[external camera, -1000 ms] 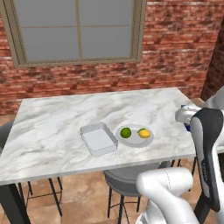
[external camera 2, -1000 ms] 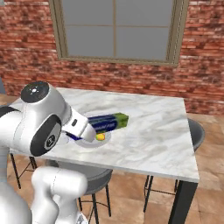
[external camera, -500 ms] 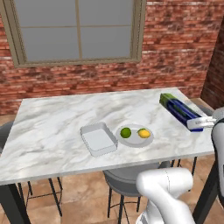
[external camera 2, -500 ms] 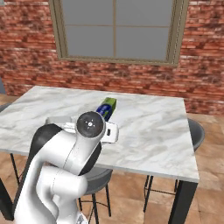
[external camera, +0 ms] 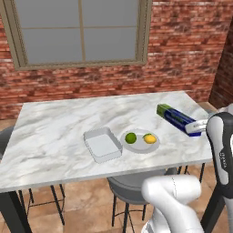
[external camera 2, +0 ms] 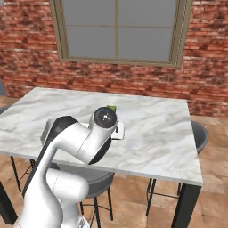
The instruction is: Retrieve the tupperware and aluminum foil from the cabinet and place them on the dining counter near the plate with lime and lemon to prepare for storing leftovers.
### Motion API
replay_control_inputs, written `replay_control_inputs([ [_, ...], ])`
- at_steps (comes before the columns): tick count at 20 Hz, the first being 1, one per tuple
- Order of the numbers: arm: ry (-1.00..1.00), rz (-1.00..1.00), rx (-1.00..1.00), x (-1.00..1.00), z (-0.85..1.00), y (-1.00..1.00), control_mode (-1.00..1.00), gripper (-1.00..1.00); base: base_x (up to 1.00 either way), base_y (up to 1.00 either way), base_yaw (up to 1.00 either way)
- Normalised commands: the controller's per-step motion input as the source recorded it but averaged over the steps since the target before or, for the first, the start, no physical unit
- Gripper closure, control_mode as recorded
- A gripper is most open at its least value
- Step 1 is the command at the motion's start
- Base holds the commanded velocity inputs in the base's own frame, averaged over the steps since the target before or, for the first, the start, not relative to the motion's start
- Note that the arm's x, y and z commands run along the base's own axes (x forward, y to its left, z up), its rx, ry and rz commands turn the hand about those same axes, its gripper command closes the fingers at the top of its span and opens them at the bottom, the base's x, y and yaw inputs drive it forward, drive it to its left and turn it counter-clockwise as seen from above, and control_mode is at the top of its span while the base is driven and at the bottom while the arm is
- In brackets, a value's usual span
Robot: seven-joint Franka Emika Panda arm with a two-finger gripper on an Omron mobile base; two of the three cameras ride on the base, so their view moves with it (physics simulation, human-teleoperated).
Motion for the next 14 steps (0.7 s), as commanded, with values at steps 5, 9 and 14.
replay_control_inputs([
  [5,0.01,-0.02,0.00,0.28,-0.38,-0.29,-1.00,1.00,0.00,0.00,0.00],
  [9,0.00,-0.03,0.00,0.25,-0.49,-0.37,-1.00,1.00,0.00,0.00,0.00],
  [14,0.00,0.00,0.00,0.32,-0.52,-0.26,-1.00,1.00,0.00,0.00,0.00],
])
